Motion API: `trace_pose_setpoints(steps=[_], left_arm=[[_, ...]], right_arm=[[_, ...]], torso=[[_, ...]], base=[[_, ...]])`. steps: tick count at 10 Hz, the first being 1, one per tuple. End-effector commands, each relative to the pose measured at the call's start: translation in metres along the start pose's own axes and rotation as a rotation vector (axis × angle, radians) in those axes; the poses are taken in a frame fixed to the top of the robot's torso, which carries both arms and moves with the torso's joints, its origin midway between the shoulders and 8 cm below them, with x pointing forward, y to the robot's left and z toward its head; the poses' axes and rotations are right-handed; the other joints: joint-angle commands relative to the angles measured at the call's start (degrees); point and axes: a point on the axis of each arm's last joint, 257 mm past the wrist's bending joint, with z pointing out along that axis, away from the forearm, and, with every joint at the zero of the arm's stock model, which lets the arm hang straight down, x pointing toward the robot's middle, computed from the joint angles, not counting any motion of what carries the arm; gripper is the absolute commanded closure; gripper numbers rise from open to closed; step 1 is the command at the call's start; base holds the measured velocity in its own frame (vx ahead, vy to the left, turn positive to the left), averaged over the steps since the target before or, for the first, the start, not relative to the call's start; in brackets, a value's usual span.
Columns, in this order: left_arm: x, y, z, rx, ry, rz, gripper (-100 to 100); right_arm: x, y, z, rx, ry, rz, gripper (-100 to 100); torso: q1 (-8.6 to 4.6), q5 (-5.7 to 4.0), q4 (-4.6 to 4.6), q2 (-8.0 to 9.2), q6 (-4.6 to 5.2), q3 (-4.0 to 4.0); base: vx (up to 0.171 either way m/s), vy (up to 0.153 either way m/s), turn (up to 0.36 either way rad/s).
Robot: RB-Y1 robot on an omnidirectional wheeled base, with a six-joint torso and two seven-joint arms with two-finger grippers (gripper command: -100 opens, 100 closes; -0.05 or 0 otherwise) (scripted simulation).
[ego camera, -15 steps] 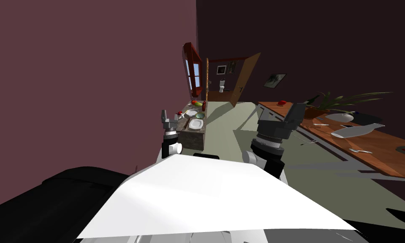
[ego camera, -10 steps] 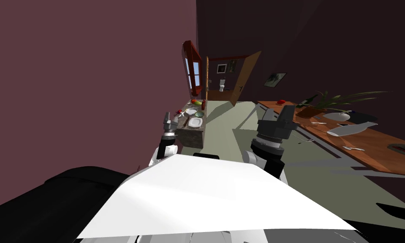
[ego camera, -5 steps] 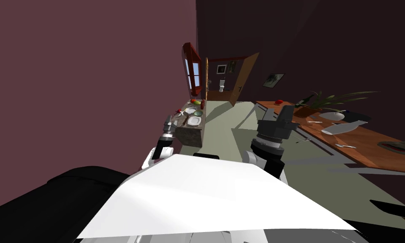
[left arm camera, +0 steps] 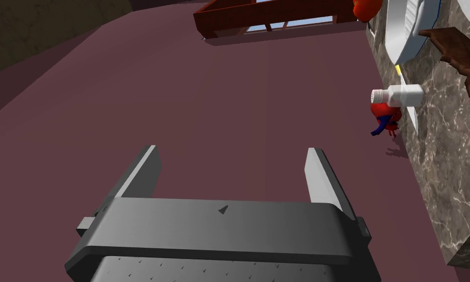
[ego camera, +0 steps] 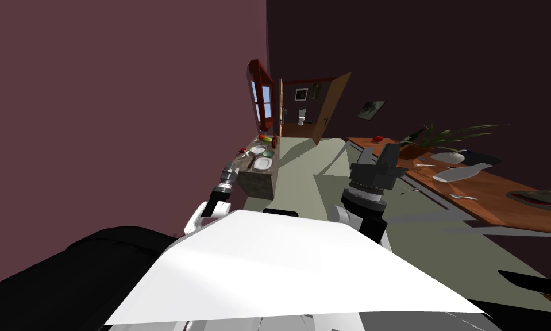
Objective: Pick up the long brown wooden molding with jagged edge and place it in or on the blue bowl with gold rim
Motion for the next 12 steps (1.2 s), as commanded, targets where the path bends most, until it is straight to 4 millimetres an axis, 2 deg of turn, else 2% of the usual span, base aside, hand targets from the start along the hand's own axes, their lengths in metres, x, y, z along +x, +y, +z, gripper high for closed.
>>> trace_pose_setpoints(steps=[1, 2, 3, 4, 5, 6, 7, 9, 10, 12], left_arm=[[-0.018, 0.016, -0.002, -0.066, -0.005, 0.025, -100], [-0.02, 0.022, -0.002, -0.089, -0.011, 0.025, -100], [-0.035, 0.033, -0.006, -0.135, -0.017, 0.045, -100], [-0.037, 0.041, -0.008, -0.166, -0.027, 0.045, -100], [-0.055, 0.052, -0.013, -0.216, -0.04, 0.061, -100], [-0.057, 0.059, -0.014, -0.244, -0.049, 0.062, -100], [-0.076, 0.068, -0.02, -0.288, -0.067, 0.075, -100], [-0.08, 0.077, -0.023, -0.324, -0.08, 0.076, -100], [-0.101, 0.087, -0.03, -0.377, -0.107, 0.086, -100], [-0.104, 0.094, -0.033, -0.405, -0.118, 0.086, -100]], right_arm=[[0.0, 0.0, 0.0, 0.0, 0.0, 0.0, 0], [0.0, 0.0, 0.0, 0.0, 0.0, 0.0, 0], [0.0, 0.0, 0.0, 0.0, 0.0, 0.0, 0], [0.0, 0.0, 0.0, 0.0, 0.0, 0.0, 0], [0.0, 0.0, 0.0, 0.0, 0.0, 0.0, 0], [0.0, 0.0, 0.0, 0.0, 0.0, 0.0, 0], [0.0, 0.0, 0.0, 0.0, 0.0, 0.0, 0], [0.0, 0.0, 0.0, 0.0, 0.0, 0.0, 0], [0.0, 0.0, 0.0, 0.0, 0.0, 0.0, 0], [0.0, 0.0, 0.0, 0.0, 0.0, 0.0, 0]], torso=[[0.0, 0.0, 0.0, 0.0, 0.0, 0.0], [-0.05, -0.01, -0.01, -0.02, 0.0, -0.01], [-0.03, 0.0, -0.01, -0.06, 0.0, -0.03], [-0.05, -0.01, -0.01, -0.05, 0.0, -0.03], [-0.02, 0.0, -0.01, -0.05, 0.0, -0.03], [-0.09, -0.01, -0.01, -0.06, 0.0, -0.03], [-0.07, -0.01, -0.02, -0.09, 0.0, -0.05], [-0.02, 0.0, -0.03, -0.15, 0.0, -0.08], [0.07, 0.01, -0.04, -0.17, 0.01, -0.1], [0.0, 0.0, -0.04, -0.18, 0.01, -0.11]], base=[[-0.031, -0.077, 0.01], [-0.022, -0.065, 0.013], [-0.027, -0.073, 0.008], [-0.026, -0.063, 0.01], [-0.026, -0.088, 0.016], [-0.013, -0.079, 0.012], [-0.003, -0.074, 0.015], [0.002, -0.046, 0.006], [0.004, -0.053, 0.015], [0.007, -0.051, 0.008]])
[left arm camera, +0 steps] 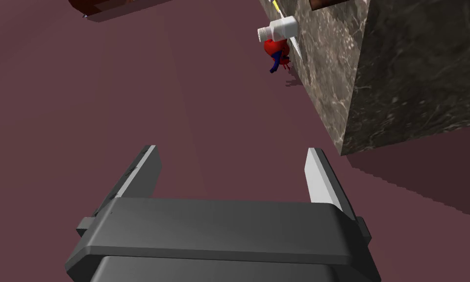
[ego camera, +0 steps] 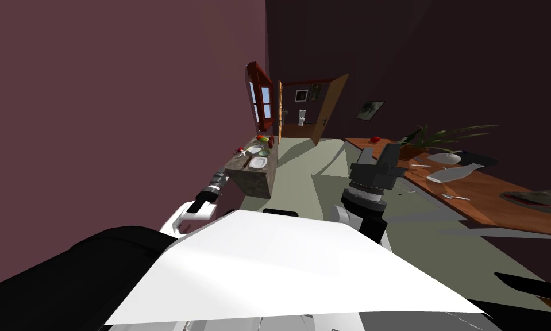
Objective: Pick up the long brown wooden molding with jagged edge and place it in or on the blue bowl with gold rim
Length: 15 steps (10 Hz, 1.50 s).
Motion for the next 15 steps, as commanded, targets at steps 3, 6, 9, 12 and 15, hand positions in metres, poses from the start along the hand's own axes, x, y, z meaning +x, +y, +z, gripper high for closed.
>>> trace_pose_setpoints(steps=[3, 6, 9, 12, 15], left_arm=[[-0.026, 0.023, -0.002, -0.092, -0.047, 0.003, -100], [-0.053, 0.042, -0.006, -0.173, -0.096, 0.0, -100], [-0.08, 0.059, -0.011, -0.253, -0.151, -0.009, -100], [-0.108, 0.075, -0.019, -0.33, -0.21, -0.025, -100], [-0.135, 0.09, -0.03, -0.406, -0.274, -0.048, -100]], right_arm=[[0.0, 0.0, 0.0, 0.0, 0.0, 0.0, 0], [0.0, 0.0, 0.0, 0.0, 0.0, 0.0, 0], [0.0, 0.0, 0.0, 0.0, 0.0, 0.0, 0], [0.0, 0.0, 0.0, 0.0, 0.0, 0.0, 0], [0.0, 0.0, 0.0, 0.0, 0.0, 0.0, 0]], torso=[[-0.06, -0.01, -0.01, -0.06, 0.0, -0.04], [-0.05, -0.01, -0.01, -0.06, 0.0, -0.03], [-0.08, -0.02, -0.03, -0.13, 0.0, -0.07], [-0.06, -0.01, -0.05, -0.2, 0.0, -0.12], [-0.02, -0.01, -0.04, -0.18, 0.0, -0.11]], base=[[0.018, -0.052, 0.011], [0.019, -0.051, 0.011], [0.035, -0.056, 0.01], [0.048, -0.052, 0.01], [0.048, -0.045, 0.008]])
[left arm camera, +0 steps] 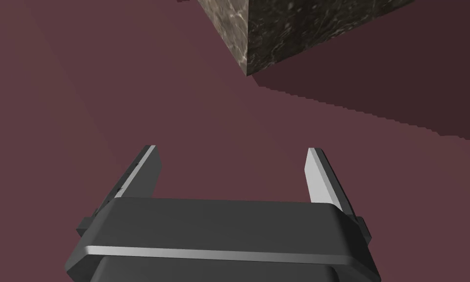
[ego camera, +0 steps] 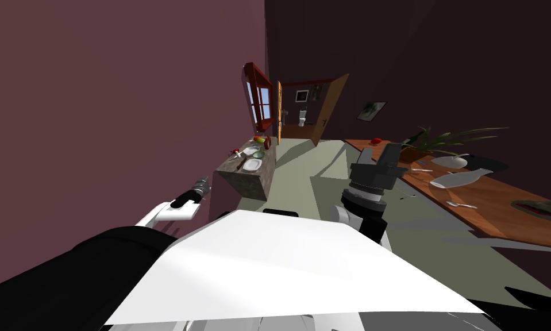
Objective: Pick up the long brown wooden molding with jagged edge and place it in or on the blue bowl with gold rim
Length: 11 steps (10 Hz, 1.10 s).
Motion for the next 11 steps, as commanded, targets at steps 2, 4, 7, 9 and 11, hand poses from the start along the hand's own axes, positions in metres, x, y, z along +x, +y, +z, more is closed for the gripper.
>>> trace_pose_setpoints(steps=[2, 4, 7, 9, 11], left_arm=[[-0.027, 0.011, 0.004, -0.064, -0.057, -0.032, -100], [-0.051, 0.019, 0.004, -0.112, -0.106, -0.07, -100], [-0.077, 0.034, 0.0, -0.189, -0.169, -0.115, -100], [-0.082, 0.046, -0.003, -0.238, -0.194, -0.117, -100], [-0.103, 0.055, -0.008, -0.286, -0.242, -0.166, -100]], right_arm=[[0.0, 0.0, 0.0, 0.0, 0.0, 0.0, 0], [0.0, 0.0, 0.0, 0.0, 0.0, 0.0, 0], [0.0, 0.0, 0.0, 0.0, 0.0, 0.0, 0], [0.0, 0.0, 0.0, 0.0, 0.0, 0.0, 0], [0.0, 0.0, 0.0, 0.0, 0.0, 0.0, 0]], torso=[[-0.05, -0.01, -0.02, -0.14, 0.0, -0.07], [-0.02, 0.0, -0.01, -0.04, 0.0, -0.03], [-0.01, 0.0, -0.02, -0.06, 0.0, -0.04], [-0.06, -0.02, -0.05, -0.21, 0.0, -0.12], [-0.03, 0.0, -0.04, -0.23, 0.0, -0.12]], base=[[0.087, -0.053, 0.011], [0.057, -0.041, 0.004], [0.074, -0.046, 0.007], [0.076, -0.036, 0.007], [0.11, -0.047, 0.005]])
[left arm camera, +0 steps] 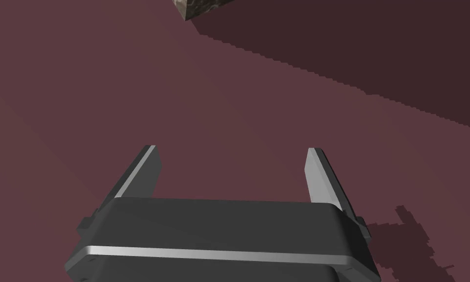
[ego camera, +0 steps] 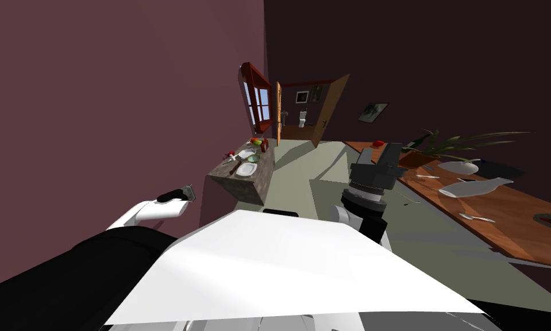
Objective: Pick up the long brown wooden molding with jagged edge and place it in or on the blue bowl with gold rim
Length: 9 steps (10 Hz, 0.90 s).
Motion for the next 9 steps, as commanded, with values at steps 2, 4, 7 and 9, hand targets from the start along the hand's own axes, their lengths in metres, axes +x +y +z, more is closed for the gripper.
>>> trace_pose_setpoints(steps=[2, 4, 7, 9], left_arm=[[-0.024, 0.006, 0.001, -0.061, -0.05, -0.062, -100], [-0.031, 0.018, -0.001, -0.109, -0.079, -0.062, -100], [-0.05, 0.029, -0.003, -0.178, -0.129, -0.12, -100], [-0.064, 0.035, -0.005, -0.224, -0.159, -0.179, -100]], right_arm=[[0.0, 0.0, 0.0, 0.0, 0.0, 0.0, 0], [0.0, 0.0, 0.0, 0.0, 0.0, 0.0, 0], [0.0, 0.0, 0.0, 0.0, 0.0, 0.0, 0], [0.0, 0.0, 0.0, 0.0, 0.0, 0.0, 0]], torso=[[0.08, 0.01, 0.03, 0.15, 0.0, 0.08], [0.04, 0.0, 0.0, -0.02, 0.01, -0.01], [0.06, 0.02, -0.01, -0.05, 0.01, -0.03], [0.03, 0.01, -0.02, -0.11, 0.01, -0.05]], base=[[0.074, -0.033, 0.001], [0.093, -0.023, 0.005], [0.105, -0.027, 0.001], [0.152, -0.039, 0.0]])
